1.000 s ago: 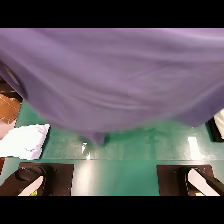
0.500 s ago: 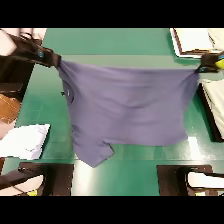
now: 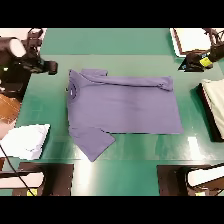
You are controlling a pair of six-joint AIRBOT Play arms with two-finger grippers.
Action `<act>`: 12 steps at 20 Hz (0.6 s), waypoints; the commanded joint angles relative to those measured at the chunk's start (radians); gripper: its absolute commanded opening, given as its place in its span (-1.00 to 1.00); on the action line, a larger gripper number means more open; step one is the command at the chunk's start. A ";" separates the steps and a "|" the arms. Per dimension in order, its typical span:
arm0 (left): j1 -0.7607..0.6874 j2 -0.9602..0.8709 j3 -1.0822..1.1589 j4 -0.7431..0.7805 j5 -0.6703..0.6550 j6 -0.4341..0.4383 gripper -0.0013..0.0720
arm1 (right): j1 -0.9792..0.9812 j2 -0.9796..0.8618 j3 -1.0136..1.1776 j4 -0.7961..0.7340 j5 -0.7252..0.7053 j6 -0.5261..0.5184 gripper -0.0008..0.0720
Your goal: Fold the shirts.
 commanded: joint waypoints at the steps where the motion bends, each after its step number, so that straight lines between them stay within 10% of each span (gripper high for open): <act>1: 0.086 0.110 -0.115 -0.156 -0.095 0.048 0.38 | -0.058 0.105 -0.175 0.151 0.023 -0.069 0.21; 12: 0.110 0.466 -0.962 -0.604 0.013 0.190 0.37 | -0.138 0.516 -0.872 0.260 -0.175 -0.163 0.21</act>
